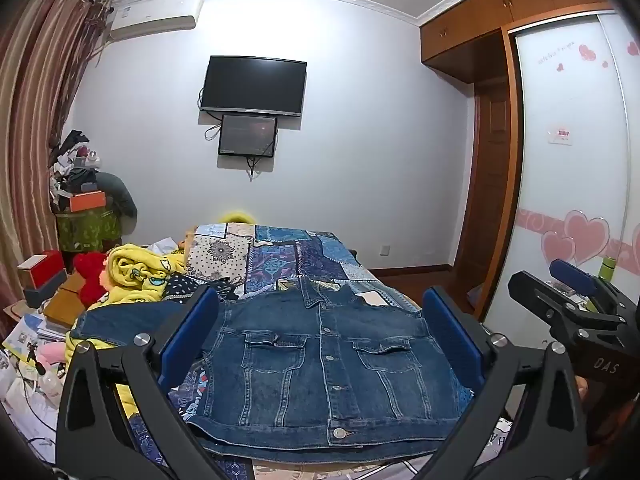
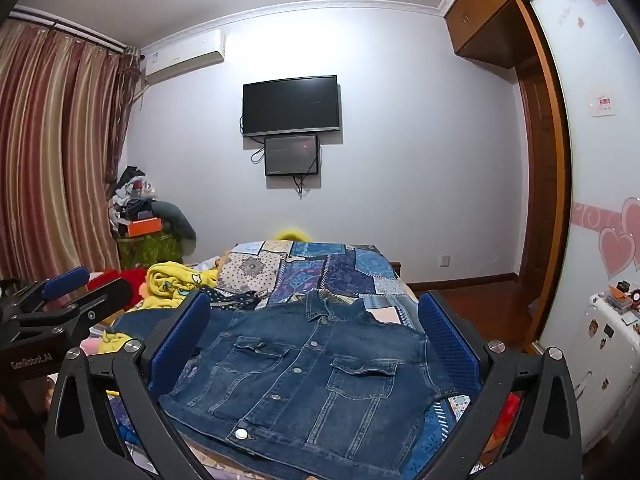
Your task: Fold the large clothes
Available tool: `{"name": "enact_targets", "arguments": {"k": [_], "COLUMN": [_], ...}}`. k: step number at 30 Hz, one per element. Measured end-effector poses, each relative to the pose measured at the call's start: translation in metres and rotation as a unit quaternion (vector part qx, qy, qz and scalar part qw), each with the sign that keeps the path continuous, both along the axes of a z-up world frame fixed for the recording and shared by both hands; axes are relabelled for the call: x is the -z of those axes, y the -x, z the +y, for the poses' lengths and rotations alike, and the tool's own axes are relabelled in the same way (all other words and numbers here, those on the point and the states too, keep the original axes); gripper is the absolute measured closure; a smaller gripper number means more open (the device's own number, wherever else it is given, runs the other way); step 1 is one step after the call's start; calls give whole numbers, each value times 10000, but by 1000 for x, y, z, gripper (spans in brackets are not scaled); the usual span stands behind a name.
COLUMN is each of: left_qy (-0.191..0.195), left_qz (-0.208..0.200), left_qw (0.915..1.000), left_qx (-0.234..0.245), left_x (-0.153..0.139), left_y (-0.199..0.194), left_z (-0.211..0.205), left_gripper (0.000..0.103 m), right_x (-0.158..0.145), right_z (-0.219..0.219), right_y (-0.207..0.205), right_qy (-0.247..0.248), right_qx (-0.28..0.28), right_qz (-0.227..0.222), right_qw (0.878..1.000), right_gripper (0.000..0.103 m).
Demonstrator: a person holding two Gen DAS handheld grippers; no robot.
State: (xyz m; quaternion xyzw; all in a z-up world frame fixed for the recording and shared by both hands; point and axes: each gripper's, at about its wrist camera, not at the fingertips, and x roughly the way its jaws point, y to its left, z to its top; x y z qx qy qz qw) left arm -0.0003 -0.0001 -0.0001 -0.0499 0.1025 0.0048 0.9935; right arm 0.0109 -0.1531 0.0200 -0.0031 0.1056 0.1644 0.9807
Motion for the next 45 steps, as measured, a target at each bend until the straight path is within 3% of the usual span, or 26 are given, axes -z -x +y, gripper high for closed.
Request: {"name": "enact_targets", "arguments": {"k": [45], "left_qy": [-124], "left_qz": [-8], "left_qw": [9999], "left_qx": [-1], "left_x": [3], "left_y": [-2], "left_z": [-4], "left_gripper": [0], "right_x": [-1], "right_z": [1], "right_y": [-2], "right_qy": [-94], "right_qx": [10], "right_qz": [56], "right_qw": [9999], "right_gripper": [0]}}
